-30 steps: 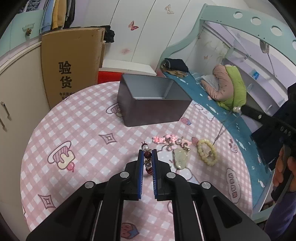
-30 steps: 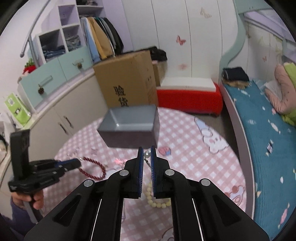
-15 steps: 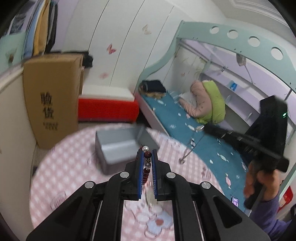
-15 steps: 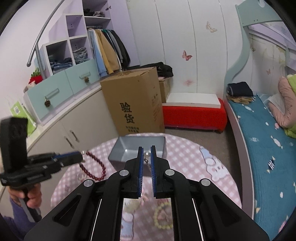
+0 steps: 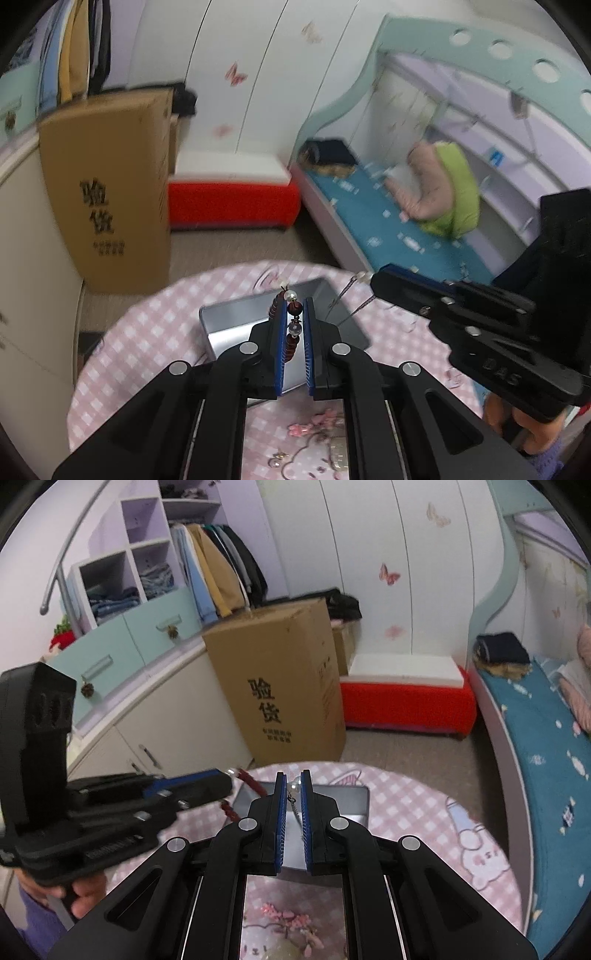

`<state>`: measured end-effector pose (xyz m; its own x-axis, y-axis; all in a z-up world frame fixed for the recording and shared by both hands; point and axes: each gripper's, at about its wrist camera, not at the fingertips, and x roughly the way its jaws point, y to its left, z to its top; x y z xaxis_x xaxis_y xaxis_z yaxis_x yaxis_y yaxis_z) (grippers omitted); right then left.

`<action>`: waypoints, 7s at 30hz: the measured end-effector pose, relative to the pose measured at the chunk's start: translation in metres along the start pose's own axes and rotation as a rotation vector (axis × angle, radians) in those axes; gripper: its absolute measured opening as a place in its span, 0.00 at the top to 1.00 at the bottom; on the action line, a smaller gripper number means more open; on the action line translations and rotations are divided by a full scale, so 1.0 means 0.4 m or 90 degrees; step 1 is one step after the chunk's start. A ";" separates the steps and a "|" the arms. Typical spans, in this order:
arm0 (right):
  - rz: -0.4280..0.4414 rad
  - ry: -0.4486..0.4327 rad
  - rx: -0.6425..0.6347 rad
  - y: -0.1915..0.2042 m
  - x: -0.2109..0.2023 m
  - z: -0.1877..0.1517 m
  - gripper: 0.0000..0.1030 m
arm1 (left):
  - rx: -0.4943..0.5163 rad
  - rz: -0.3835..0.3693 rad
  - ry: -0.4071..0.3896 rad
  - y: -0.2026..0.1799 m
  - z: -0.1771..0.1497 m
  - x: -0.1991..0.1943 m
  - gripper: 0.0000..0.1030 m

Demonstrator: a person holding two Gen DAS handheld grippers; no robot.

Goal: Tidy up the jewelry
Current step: 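Carry the red bracelet into the grey tin and open the left tool, then move the left tool back to the jewelry and grasp a pearl earring, then grasp the pale green jade pendant with the right tool, then place the pearl earring in the tin with the left tool while the right tool drops the jade pendant in, then return the left tool to the table and grasp the yellow bead bracelet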

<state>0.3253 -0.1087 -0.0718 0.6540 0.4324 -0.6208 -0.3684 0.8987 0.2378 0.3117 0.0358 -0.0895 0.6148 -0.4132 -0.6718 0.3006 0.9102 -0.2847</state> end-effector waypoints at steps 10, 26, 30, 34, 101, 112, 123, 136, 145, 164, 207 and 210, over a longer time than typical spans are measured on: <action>-0.012 0.071 0.022 -0.035 0.130 -0.074 0.92 | -0.013 0.030 0.073 0.049 -0.056 0.132 0.93; -0.021 0.076 0.052 -0.052 0.097 -0.103 0.89 | -0.032 0.041 0.013 0.042 -0.061 0.040 0.44; -0.035 0.038 0.040 -0.039 0.012 -0.099 0.61 | -0.019 0.064 -0.047 0.016 -0.073 -0.055 0.33; -0.077 -0.007 0.009 -0.026 -0.089 -0.123 0.42 | 0.007 0.108 -0.084 -0.009 -0.124 -0.126 0.32; -0.076 0.070 0.039 0.079 -0.054 -0.417 0.72 | 0.027 0.039 -0.011 -0.004 -0.349 -0.117 0.91; -0.055 -0.003 0.036 0.033 -0.107 -0.251 0.72 | 0.055 0.008 -0.078 -0.050 -0.189 -0.157 0.91; -0.035 0.033 0.027 -0.003 0.031 -0.114 0.72 | 0.029 0.019 -0.008 -0.003 -0.045 0.017 0.91; -0.033 0.097 0.018 -0.025 0.158 -0.103 0.72 | 0.013 0.043 0.039 0.044 -0.073 0.123 0.90; -0.024 0.124 0.037 -0.035 0.199 -0.106 0.72 | -0.003 0.054 0.034 0.059 -0.074 0.112 0.80; -0.038 -0.005 0.053 -0.051 -0.024 -0.077 0.46 | 0.004 0.079 -0.088 -0.017 -0.078 -0.071 0.29; -0.122 0.086 0.110 -0.261 -0.122 -0.474 0.40 | 0.078 0.096 0.047 -0.216 -0.362 0.126 0.92; -0.137 0.095 0.089 -0.245 -0.116 -0.474 0.40 | 0.066 0.078 0.032 -0.206 -0.352 0.090 0.92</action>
<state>0.2056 -0.2306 -0.2078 0.5996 0.2247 -0.7681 -0.1311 0.9744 0.1827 0.2064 -0.0504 -0.1866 0.6147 -0.2954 -0.7314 0.3013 0.9449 -0.1283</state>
